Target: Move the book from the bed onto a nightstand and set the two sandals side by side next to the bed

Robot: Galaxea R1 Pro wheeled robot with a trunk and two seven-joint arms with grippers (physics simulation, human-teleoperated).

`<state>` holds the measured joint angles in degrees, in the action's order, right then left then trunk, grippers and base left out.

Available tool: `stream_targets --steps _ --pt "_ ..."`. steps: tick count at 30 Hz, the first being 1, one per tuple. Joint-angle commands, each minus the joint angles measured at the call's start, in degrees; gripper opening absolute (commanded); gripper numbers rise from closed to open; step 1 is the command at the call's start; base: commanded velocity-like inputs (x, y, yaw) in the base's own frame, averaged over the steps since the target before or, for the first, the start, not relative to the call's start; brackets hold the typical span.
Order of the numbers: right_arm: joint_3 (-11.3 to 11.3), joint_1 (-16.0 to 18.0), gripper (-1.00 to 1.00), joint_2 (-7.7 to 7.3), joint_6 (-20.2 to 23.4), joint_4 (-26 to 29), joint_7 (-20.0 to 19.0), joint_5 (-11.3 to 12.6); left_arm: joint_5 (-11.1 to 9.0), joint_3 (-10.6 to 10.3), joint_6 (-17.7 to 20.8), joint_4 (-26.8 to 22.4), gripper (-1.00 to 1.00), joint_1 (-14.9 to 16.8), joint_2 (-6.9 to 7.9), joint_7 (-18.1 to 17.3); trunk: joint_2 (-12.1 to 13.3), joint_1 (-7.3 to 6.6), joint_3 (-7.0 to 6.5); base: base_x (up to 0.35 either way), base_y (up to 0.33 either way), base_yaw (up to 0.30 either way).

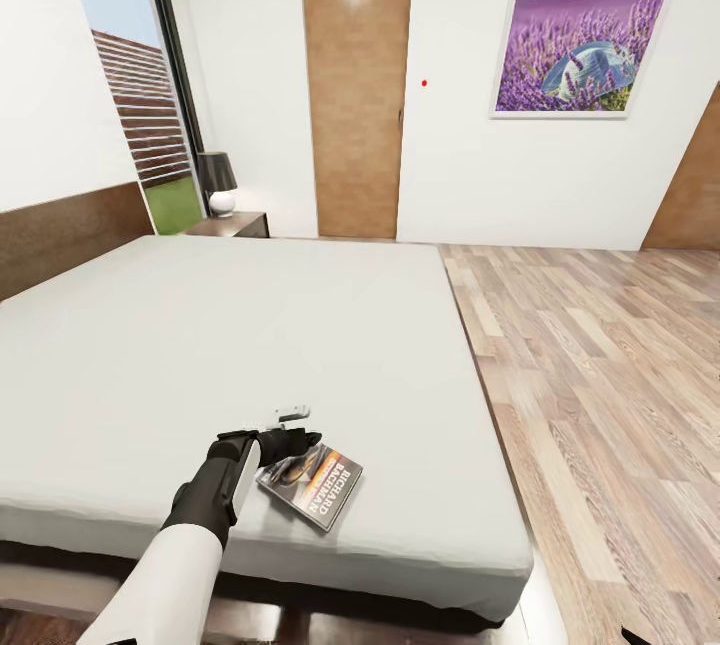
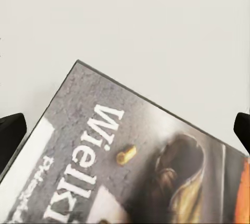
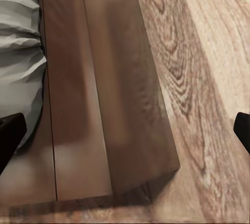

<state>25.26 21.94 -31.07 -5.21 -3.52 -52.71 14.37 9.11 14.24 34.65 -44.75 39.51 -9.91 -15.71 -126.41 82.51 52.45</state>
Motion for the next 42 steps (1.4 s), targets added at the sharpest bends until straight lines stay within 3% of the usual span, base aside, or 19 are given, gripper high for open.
stream_targets --steps 1,10,42 --pt "-0.5 0.1 1.0 -0.04 -0.5 -0.3 -0.2 0.5 0.6 0.4 0.2 -0.1 1.0 0.0 -0.09 -0.6 0.0 -0.03 0.06 -0.259 0.0 0.0" --pt "-0.5 0.1 1.0 -0.04 -0.6 -0.3 -0.2 0.5 0.6 0.4 0.2 -0.1 1.0 0.0 -0.09 -0.6 0.0 -0.03 0.06 -0.133 0.0 0.0" --pt "-0.5 0.1 1.0 -0.04 -0.5 -0.3 -0.2 0.5 0.6 0.4 0.2 -0.1 1.0 0.0 -0.09 -0.6 0.0 -0.03 0.06 -0.002 0.0 0.0"
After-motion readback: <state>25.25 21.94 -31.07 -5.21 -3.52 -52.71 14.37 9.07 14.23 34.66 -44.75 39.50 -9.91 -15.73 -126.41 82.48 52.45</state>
